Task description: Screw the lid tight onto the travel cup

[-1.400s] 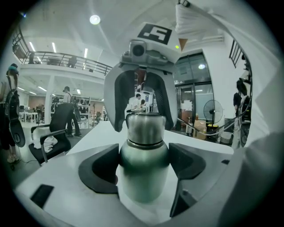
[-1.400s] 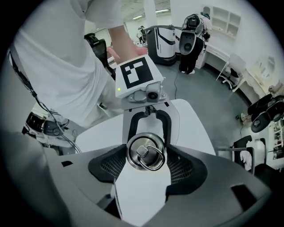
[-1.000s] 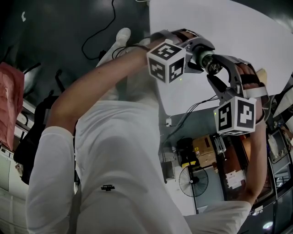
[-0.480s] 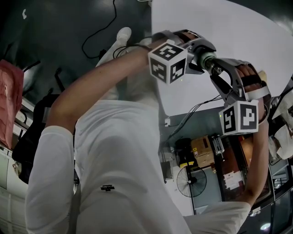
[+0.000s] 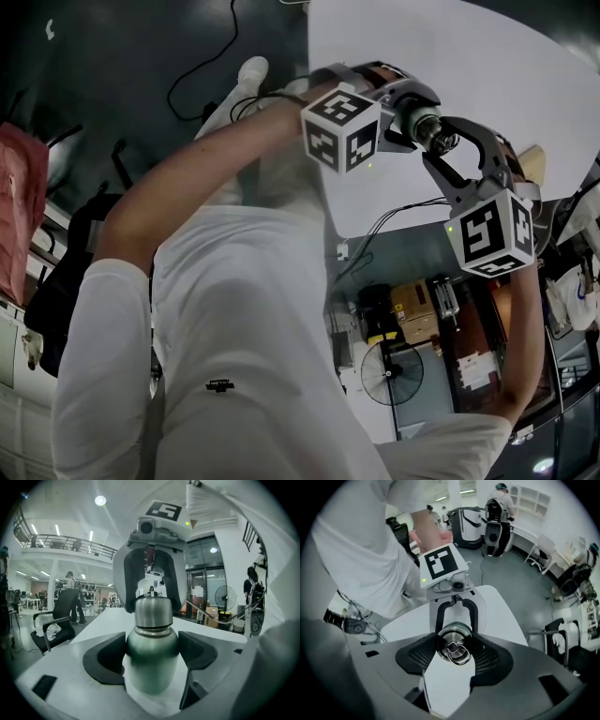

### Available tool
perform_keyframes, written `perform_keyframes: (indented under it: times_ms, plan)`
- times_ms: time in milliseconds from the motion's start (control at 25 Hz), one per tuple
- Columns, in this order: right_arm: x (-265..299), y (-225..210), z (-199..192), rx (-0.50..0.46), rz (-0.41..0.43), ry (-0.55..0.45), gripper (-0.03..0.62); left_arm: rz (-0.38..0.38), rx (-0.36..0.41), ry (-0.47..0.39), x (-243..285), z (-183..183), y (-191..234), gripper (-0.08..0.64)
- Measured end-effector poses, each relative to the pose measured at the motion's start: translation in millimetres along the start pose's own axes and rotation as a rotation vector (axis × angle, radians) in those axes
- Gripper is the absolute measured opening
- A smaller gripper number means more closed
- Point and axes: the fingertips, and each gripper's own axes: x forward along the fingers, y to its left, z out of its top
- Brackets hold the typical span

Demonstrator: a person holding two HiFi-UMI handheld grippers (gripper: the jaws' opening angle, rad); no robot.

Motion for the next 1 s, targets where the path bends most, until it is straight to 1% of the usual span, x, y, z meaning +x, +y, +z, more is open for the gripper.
perform_keyframes:
  times_ms: [80,160,280,400,440,480,520,600,720,800,1000]
  plan:
    - [0.5,-3.0,1.1,0.127,-0.022,-0.009,0.230,0.003,0.001,0.001,-0.5,0.0,0.4,0.336]
    - [1.3,-5.8,0.5,0.275,-0.054,-0.019,0.230,0.004,0.001,0.003,0.4,-0.3,0.5,0.336]
    - [1.1,-10.3,-4.6,0.531,-0.111,-0.050,0.230,0.006,-0.001,0.006,3.0,-0.6,0.2,0.336]
    - [-0.9,-14.8,-10.7,0.777,-0.159,-0.102,0.230,0.007,0.000,0.008,3.4,-0.5,-0.1,0.336]
    - [-1.4,-15.7,-11.8,0.836,-0.171,-0.116,0.230,0.007,0.000,0.007,3.1,-0.4,-0.1,0.336]
    - [-1.1,-15.8,-12.1,0.869,-0.179,-0.125,0.230,0.009,-0.001,0.007,2.6,-0.6,0.2,0.336]
    - [0.3,-14.5,-11.9,0.874,-0.178,-0.127,0.230,0.011,-0.003,0.007,2.1,-1.0,0.5,0.336]
    - [3.0,-9.4,-11.1,0.831,-0.161,-0.118,0.299,0.013,-0.007,0.007,2.0,-1.6,0.7,0.336]
    - [-4.2,-6.6,-4.3,0.707,-0.160,-0.119,0.299,0.011,-0.005,0.002,1.6,-1.1,0.2,0.336]
    - [-10.5,-5.0,4.1,0.581,-0.144,-0.102,0.299,0.012,-0.004,0.003,-0.1,-1.2,0.6,0.336]
    - [-19.2,-3.6,9.4,0.183,-0.126,0.004,0.298,0.010,-0.007,0.005,0.5,-1.3,0.7,0.336]
